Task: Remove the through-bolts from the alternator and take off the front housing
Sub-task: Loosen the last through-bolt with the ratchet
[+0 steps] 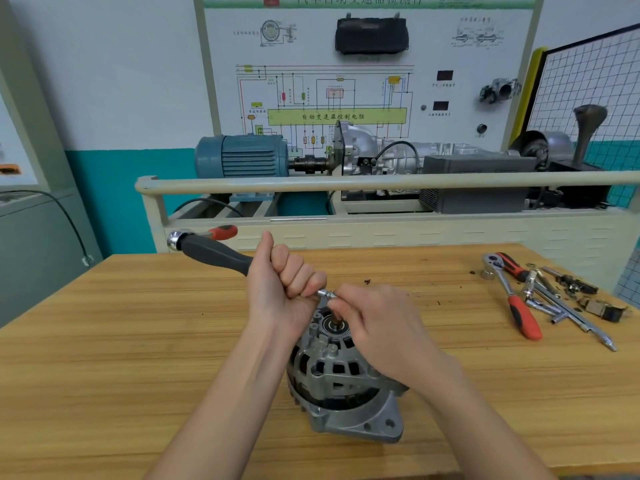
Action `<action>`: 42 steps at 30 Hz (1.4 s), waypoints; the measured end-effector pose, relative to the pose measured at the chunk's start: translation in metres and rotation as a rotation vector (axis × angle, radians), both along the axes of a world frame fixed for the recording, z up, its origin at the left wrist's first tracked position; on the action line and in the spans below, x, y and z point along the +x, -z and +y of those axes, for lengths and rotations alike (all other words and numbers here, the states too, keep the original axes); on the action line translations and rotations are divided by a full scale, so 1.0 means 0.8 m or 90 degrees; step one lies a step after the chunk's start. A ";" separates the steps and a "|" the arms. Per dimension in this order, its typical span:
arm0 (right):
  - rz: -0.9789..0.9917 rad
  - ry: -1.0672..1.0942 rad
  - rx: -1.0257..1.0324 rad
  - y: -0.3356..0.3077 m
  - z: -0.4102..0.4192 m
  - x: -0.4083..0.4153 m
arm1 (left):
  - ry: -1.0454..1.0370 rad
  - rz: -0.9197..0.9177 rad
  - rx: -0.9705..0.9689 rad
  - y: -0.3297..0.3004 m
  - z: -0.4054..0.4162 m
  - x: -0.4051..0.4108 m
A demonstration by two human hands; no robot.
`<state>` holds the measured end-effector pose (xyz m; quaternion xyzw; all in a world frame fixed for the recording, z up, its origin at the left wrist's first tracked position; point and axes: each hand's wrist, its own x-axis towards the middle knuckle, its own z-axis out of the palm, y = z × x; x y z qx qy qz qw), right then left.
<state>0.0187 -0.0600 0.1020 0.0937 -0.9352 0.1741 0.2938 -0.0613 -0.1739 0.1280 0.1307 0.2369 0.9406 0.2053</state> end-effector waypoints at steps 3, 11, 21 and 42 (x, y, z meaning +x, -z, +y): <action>-0.110 -0.082 -0.222 0.000 0.006 -0.002 | -0.007 0.003 -0.014 -0.001 0.004 0.002; -0.157 -0.057 -0.288 -0.014 -0.001 0.005 | -0.002 0.016 -0.045 -0.013 0.010 0.001; -0.120 0.016 -0.226 -0.015 0.011 0.028 | -0.017 -0.128 0.002 -0.019 -0.003 -0.026; -0.138 -0.012 -0.421 0.004 0.054 0.003 | 0.071 0.115 -0.296 0.008 0.027 -0.004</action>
